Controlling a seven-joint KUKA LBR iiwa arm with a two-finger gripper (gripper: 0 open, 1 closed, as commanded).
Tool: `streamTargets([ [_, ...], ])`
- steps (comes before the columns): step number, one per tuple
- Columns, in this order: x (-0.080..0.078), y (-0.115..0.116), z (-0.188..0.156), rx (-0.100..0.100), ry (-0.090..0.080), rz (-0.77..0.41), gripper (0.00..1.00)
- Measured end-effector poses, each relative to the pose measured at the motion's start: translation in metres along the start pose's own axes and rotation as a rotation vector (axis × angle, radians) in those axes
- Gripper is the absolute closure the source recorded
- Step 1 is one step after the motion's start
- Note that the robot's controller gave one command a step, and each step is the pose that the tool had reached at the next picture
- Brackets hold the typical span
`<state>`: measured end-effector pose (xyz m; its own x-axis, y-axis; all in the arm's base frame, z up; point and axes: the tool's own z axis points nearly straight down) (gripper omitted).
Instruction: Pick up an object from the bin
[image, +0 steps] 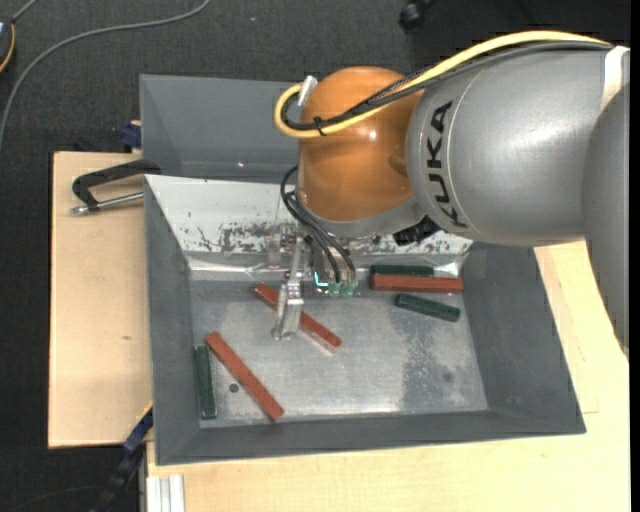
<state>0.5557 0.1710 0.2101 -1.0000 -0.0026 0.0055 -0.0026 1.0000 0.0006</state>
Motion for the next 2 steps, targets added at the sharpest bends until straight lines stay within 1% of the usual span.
streamTargets([
  [1, 0.0073, -0.0605, 0.1426, 0.001, 0.001, 0.365, 0.0],
  [2, 0.0069, -0.0595, 0.142, -0.002, -0.004, 0.365, 0.0],
])
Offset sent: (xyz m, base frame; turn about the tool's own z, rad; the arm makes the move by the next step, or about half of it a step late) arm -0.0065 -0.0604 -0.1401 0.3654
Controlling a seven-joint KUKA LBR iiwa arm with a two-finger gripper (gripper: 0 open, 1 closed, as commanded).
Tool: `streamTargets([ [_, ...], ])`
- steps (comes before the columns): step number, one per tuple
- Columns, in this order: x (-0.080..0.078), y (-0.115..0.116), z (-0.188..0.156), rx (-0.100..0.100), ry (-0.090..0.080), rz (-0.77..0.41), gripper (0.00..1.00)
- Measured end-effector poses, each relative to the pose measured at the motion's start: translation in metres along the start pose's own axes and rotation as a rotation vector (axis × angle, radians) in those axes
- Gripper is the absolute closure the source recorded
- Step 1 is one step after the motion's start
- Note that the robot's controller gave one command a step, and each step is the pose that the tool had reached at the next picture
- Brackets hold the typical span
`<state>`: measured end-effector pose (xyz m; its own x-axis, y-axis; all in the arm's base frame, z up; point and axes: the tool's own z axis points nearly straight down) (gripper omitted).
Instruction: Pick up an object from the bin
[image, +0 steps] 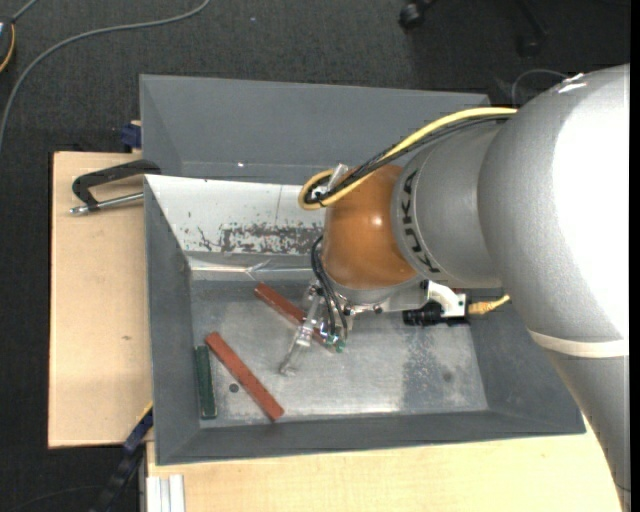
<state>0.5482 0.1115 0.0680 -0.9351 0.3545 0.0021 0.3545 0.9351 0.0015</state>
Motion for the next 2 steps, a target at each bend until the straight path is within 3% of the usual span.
streamTargets([
  [2, -0.0003, 0.0025, -0.0013, -0.002, -0.003, -0.001, 0.0],
])
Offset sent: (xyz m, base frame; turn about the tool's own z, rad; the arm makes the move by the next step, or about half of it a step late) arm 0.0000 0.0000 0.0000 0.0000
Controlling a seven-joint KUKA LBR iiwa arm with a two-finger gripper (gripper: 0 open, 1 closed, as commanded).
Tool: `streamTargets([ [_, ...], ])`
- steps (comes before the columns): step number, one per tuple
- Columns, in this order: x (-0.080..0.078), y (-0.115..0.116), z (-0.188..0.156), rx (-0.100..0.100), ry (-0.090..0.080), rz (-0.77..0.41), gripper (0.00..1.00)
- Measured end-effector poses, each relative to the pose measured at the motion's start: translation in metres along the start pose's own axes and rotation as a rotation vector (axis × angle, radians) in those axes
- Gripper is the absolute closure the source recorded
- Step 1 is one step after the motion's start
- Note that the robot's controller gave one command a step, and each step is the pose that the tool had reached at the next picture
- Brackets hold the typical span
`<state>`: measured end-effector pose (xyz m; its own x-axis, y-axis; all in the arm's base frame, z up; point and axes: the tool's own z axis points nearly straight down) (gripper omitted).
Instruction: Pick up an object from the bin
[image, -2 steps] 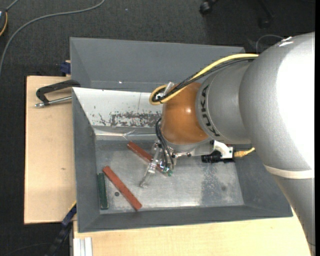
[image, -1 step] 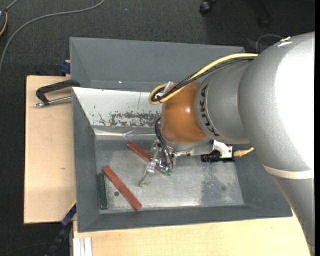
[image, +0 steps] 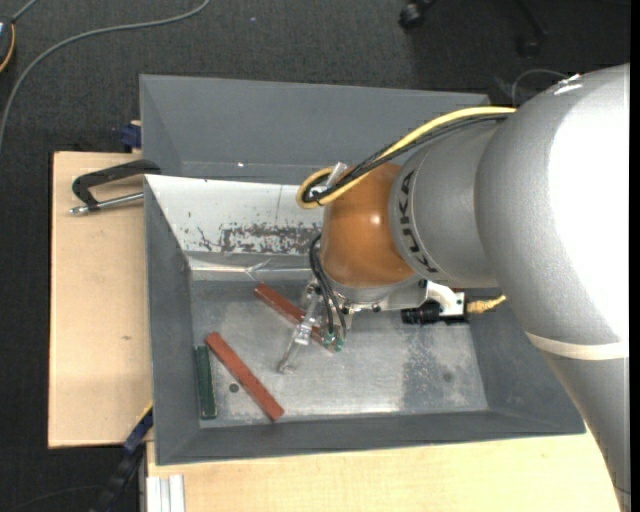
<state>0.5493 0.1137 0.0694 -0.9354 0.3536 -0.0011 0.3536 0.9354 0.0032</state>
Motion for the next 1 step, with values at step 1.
streamTargets([
  [1, -0.0003, 0.0012, -0.0007, 0.0, 0.0, 0.0, 0.0],
])
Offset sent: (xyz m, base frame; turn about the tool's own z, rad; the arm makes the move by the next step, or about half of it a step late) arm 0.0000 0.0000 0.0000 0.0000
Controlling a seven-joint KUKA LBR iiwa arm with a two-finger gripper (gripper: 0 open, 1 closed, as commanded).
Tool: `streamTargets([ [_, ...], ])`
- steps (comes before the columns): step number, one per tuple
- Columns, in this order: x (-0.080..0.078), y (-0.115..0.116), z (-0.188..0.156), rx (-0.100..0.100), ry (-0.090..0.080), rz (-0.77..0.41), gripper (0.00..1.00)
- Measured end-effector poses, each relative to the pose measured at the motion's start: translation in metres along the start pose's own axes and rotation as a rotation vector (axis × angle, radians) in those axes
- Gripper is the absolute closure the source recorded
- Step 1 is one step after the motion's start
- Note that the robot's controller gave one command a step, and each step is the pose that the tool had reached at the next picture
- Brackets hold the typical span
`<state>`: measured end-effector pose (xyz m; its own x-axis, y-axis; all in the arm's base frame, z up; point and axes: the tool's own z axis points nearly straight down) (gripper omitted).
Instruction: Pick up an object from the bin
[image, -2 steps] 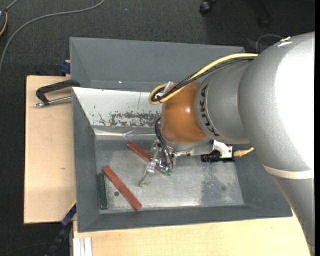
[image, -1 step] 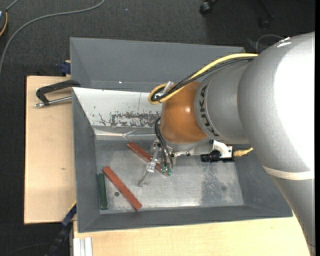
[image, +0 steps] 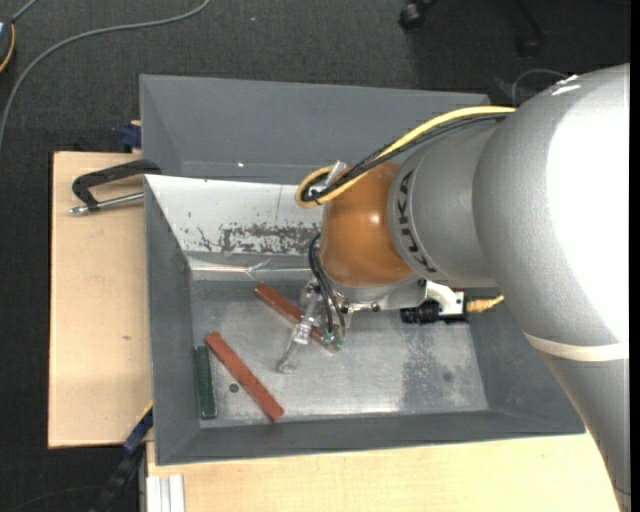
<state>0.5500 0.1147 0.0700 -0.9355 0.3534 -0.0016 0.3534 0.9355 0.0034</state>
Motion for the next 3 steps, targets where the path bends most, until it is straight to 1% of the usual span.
streamTargets([
  [1, 0.0, 0.0, 0.0, 0.0, 0.0, 0.0, 1.0],
  [2, -0.001, 0.001, -0.008, -0.001, -0.001, 0.0, 1.0],
  [3, -0.003, 0.003, -0.086, -0.004, -0.008, -0.002, 1.0],
])
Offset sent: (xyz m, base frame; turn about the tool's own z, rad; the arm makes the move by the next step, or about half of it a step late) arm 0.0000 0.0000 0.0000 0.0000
